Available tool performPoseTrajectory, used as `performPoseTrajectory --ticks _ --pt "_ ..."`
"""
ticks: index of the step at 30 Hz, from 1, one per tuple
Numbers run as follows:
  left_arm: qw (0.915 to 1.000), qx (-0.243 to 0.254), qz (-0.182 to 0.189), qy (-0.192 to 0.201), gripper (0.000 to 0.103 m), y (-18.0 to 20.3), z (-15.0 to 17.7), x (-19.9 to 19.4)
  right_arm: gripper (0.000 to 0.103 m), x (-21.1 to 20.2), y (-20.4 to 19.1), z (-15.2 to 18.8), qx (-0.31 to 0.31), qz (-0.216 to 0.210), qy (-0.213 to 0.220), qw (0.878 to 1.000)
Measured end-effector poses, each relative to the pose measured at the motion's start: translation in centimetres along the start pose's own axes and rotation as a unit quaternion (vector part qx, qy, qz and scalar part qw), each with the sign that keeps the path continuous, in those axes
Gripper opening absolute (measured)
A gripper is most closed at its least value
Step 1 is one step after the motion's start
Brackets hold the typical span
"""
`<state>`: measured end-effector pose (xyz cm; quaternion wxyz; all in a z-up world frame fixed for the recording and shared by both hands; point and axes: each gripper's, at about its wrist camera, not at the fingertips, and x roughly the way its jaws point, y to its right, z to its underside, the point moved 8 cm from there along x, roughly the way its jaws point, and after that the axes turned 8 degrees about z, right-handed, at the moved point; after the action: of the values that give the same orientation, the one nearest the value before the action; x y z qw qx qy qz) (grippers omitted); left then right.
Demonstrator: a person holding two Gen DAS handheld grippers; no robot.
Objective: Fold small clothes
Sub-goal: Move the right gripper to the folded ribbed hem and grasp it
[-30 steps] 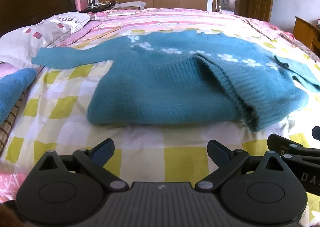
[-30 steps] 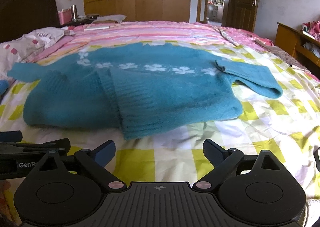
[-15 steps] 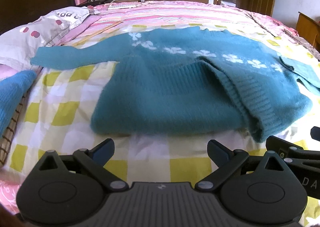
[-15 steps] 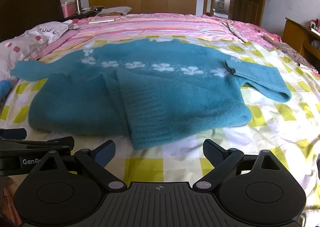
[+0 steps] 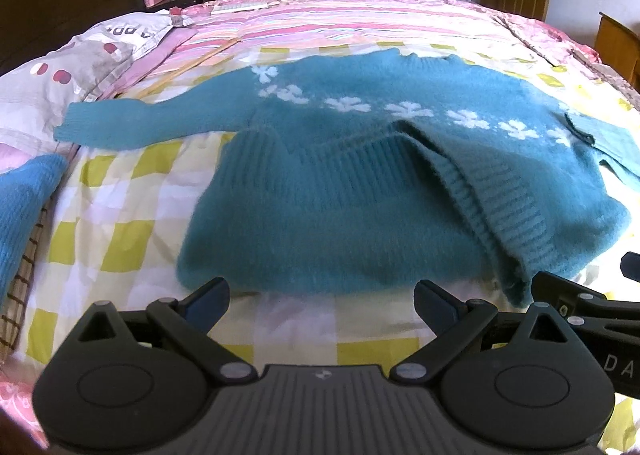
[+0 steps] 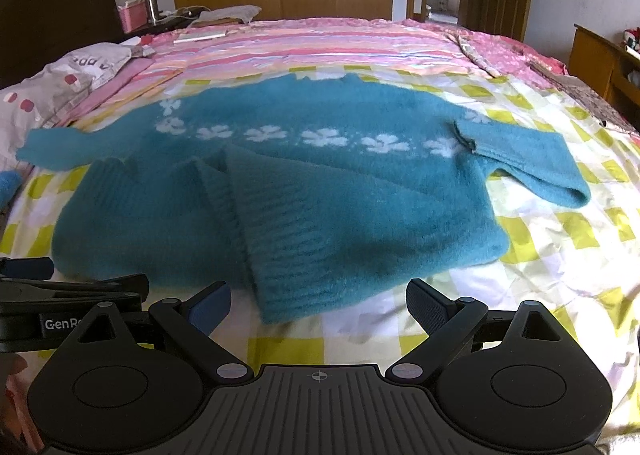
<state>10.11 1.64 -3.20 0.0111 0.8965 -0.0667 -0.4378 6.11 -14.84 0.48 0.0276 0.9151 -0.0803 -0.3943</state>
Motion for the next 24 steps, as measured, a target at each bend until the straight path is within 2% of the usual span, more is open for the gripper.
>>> performPoseTrajectory --ticks 24 --pt "1.0 0.002 0.001 -0.007 0.103 -1.4 -1.3 1.0 0.095 1.9 -2.0 -1.8 -0.027 -0.011 0.0 1.0"
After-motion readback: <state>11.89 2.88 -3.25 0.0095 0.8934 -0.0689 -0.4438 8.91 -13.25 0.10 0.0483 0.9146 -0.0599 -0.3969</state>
